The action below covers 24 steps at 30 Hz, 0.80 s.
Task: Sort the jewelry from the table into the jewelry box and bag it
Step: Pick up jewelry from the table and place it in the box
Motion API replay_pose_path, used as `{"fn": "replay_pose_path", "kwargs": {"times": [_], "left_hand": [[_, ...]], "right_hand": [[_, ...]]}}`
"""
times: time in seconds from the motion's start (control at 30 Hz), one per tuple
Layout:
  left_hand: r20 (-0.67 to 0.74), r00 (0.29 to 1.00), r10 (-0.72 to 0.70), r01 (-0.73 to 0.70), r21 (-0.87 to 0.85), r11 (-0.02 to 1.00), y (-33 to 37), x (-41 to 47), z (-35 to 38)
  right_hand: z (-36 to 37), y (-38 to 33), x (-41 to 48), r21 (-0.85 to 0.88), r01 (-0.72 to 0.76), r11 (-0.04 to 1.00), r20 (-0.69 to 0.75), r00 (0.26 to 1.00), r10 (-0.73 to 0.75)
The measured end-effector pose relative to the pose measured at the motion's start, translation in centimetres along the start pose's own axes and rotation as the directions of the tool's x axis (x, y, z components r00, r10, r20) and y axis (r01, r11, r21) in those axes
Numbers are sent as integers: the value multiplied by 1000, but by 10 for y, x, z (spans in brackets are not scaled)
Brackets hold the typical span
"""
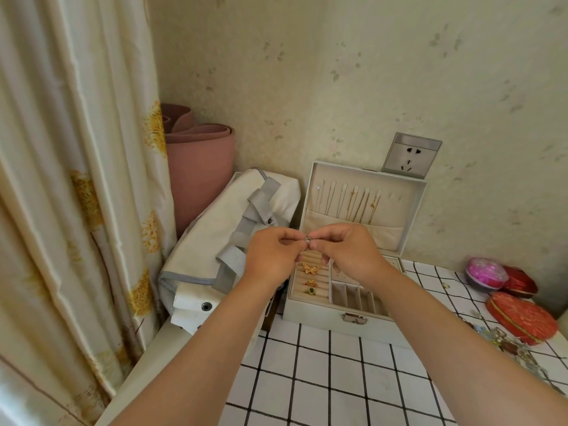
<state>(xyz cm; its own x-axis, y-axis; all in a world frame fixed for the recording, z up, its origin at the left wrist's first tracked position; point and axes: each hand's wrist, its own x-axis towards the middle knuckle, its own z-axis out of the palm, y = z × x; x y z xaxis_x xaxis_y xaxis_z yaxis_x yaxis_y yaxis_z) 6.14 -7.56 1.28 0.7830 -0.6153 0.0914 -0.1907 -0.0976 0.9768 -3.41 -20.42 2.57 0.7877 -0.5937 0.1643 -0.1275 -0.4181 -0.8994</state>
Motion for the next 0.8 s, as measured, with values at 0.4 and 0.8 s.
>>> {"fn": "replay_pose_path", "kwargs": {"times": [0.4,0.8], "left_hand": [[322,928,186,-364,687,629,-28,-2,9],[411,895,172,-427,681,594,-23,-5,6]], "right_hand": [[10,32,7,-644,87,760,11,994,-105],[5,31,11,-708,133,694,137,989,-50]]}}
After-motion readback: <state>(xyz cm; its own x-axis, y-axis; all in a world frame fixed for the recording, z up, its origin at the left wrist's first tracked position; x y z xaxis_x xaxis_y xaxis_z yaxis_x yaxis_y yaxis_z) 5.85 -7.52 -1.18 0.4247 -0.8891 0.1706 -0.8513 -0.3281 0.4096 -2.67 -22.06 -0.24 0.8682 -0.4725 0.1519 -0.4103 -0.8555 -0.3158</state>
